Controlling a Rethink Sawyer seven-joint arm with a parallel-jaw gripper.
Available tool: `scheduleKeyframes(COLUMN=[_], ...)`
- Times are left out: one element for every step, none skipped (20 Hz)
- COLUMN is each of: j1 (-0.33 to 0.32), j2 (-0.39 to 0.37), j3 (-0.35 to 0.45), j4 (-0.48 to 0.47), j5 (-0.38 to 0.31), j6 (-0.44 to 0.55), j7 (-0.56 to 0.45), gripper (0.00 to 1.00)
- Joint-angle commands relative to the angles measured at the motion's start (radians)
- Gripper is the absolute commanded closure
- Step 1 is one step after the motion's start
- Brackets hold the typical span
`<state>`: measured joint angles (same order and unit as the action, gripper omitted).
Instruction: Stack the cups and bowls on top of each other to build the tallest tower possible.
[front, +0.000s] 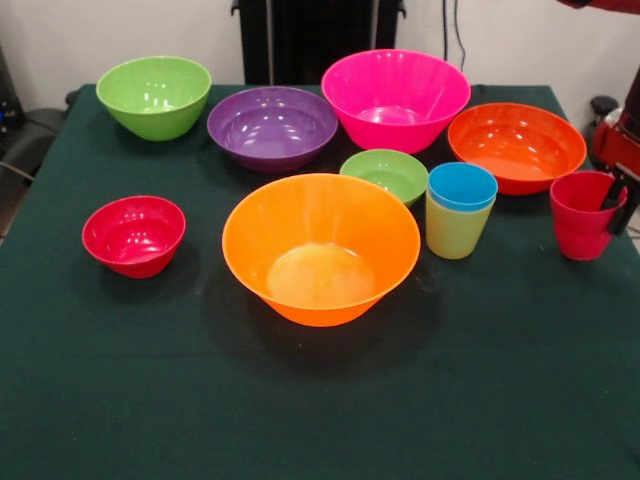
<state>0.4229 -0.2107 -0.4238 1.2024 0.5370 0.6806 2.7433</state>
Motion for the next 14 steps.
scheduleKeyframes(j1=[-0.053, -0.056, -0.059, -0.062, -0.065, -0.069, -0.073, -0.078, -0.084, -0.089, -0.095, -0.096, -0.101, -0.105], j2=[-0.012, -0.009, -0.007, -0.003, -0.003, -0.006, -0.010, -0.013, -0.017, -0.022, -0.028, -0.032, -0.036, -0.039], j3=[0.031, 0.028, 0.018, 0.011, 0.008, 0.006, 0.004, 0.004, 0.002, 0.002, 0.001, 0.000, -0.003, -0.005], j4=[-0.111, -0.119, -0.134, -0.147, -0.154, -0.158, -0.162, -0.160, -0.165, -0.165, -0.164, -0.166, -0.170, -0.179], j5=[-0.088, -0.090, -0.095, -0.098, -0.100, -0.103, -0.106, -0.110, -0.117, -0.123, -0.128, -0.131, -0.138, -0.142], j6=[0.252, 0.259, 0.280, 0.291, 0.300, 0.312, 0.325, 0.328, 0.341, 0.347, 0.350, 0.353, 0.348, 0.354], j7=[0.030, 0.030, 0.031, 0.031, 0.029, 0.024, 0.020, 0.013, 0.010, 0.005, 0.002, 0.000, -0.007, -0.008], gripper=[1.00, 1.00, 1.00, 1.00, 1.00, 1.00, 1.00, 1.00, 1.00, 1.00, 1.00, 1.00, 1.00, 1.00])
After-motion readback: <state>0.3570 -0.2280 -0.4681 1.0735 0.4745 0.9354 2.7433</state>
